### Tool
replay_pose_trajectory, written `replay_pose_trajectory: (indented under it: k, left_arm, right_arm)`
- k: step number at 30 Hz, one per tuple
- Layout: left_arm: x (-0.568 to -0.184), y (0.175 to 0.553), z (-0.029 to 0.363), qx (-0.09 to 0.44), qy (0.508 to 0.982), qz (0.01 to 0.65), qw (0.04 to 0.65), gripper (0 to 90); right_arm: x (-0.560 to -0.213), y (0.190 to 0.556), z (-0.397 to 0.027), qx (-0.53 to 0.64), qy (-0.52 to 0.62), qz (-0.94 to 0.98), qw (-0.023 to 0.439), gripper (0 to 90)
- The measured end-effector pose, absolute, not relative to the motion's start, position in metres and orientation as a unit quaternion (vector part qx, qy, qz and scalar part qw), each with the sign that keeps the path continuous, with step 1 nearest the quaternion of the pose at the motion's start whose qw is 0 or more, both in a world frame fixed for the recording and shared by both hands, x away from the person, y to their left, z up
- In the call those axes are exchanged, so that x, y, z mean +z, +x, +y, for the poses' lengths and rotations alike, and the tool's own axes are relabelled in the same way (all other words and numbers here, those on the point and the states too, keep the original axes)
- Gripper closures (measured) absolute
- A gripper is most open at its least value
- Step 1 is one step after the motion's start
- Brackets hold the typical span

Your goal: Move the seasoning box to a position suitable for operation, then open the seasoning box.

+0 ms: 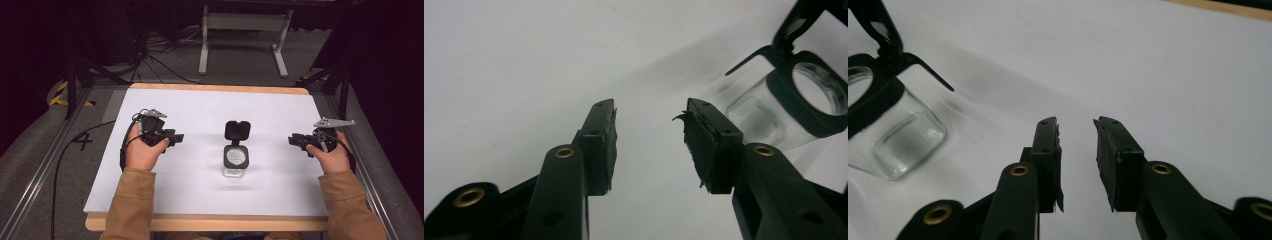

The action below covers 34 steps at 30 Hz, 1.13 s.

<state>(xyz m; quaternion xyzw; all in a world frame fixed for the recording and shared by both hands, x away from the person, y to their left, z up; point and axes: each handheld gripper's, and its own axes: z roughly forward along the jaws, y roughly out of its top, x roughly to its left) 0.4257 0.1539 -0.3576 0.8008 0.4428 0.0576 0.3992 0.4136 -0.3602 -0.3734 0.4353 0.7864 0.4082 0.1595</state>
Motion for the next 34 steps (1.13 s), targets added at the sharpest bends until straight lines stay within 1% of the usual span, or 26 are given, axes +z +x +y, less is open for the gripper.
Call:
replay_pose_trajectory:
  k: [3, 8, 13, 18, 20, 25, 34]
  left_arm:
    - [-0.365, 0.430, 0.160, 0.041, 0.805, 0.459, 0.374, 55.8]
    - [-0.379, 0.437, 0.165, 0.031, 0.816, 0.466, 0.341, 54.2]
    - [-0.393, 0.444, 0.169, 0.015, 0.819, 0.474, 0.323, 53.2]
    - [-0.409, 0.449, 0.175, -0.002, 0.812, 0.485, 0.325, 51.5]
    - [-0.414, 0.451, 0.176, -0.004, 0.811, 0.489, 0.321, 51.3]
    - [-0.419, 0.453, 0.174, -0.002, 0.815, 0.484, 0.318, 49.5]
    - [-0.416, 0.452, 0.170, 0.001, 0.817, 0.475, 0.327, 47.6]
  right_arm:
    - [-0.381, 0.416, -0.366, 0.391, 0.446, 0.789, 0.162, 70.4]
    - [-0.392, 0.422, -0.376, 0.376, 0.465, 0.786, 0.157, 68.3]
    - [-0.406, 0.428, -0.384, 0.359, 0.481, 0.786, 0.147, 64.9]
    - [-0.415, 0.431, -0.387, 0.348, 0.489, 0.786, 0.147, 62.1]
    - [-0.420, 0.432, -0.386, 0.347, 0.488, 0.786, 0.154, 59.9]
    - [-0.430, 0.434, -0.383, 0.340, 0.486, 0.791, 0.149, 56.4]
    - [-0.424, 0.432, -0.380, 0.365, 0.482, 0.781, 0.159, 53.6]
